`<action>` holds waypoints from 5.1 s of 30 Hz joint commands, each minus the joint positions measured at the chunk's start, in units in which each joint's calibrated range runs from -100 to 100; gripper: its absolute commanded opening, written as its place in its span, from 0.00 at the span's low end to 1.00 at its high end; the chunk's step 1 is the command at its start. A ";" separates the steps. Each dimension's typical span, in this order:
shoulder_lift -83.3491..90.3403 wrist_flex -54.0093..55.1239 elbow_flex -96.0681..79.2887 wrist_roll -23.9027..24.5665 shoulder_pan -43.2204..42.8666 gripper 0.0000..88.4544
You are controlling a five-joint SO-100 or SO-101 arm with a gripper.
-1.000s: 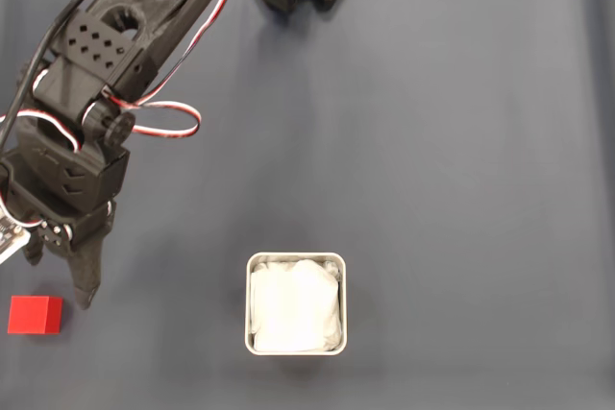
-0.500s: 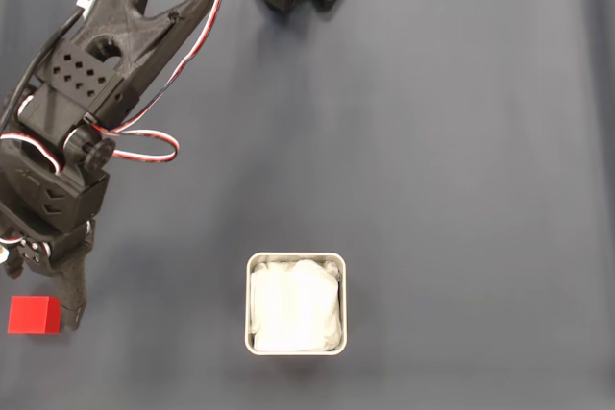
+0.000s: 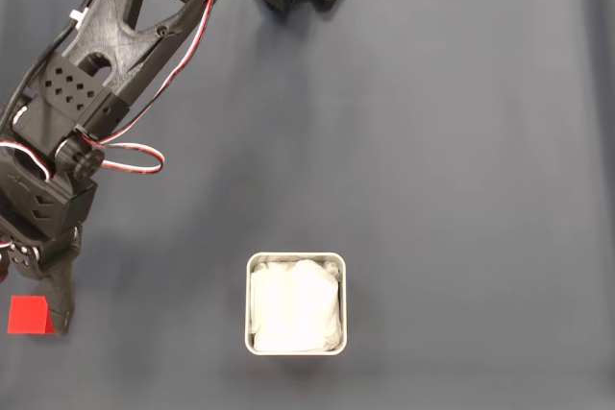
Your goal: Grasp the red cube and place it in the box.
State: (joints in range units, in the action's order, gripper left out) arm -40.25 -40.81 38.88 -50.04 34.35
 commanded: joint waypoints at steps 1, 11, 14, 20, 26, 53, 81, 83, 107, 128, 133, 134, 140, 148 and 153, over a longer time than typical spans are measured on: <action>0.13 3.11 2.91 -0.24 0.88 0.39; -1.08 8.68 -0.28 -0.34 0.95 0.39; -1.69 9.75 -0.38 -0.34 0.81 0.39; -2.73 11.06 -0.38 -0.39 0.67 0.39; -4.03 12.70 -0.38 -0.78 0.67 0.40; -6.80 14.75 -0.65 -1.03 -0.26 0.40; -7.15 15.32 -0.83 -0.59 -2.32 0.40; -7.15 15.32 -0.83 -0.54 -2.39 0.40; -6.37 15.40 -4.21 -2.88 -2.74 0.40; -4.03 18.68 -4.85 -1.61 -3.74 0.38; -4.03 18.68 -4.94 -2.20 -3.81 0.33; -4.03 18.60 -4.94 -2.30 -3.81 0.32; -3.68 18.27 -5.39 -3.08 -3.81 0.25; -2.38 15.65 -6.76 -3.76 -3.95 0.19; -2.04 13.68 -6.40 -3.66 -4.02 0.16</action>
State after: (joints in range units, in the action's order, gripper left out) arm -48.33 -25.93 31.74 -53.16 31.16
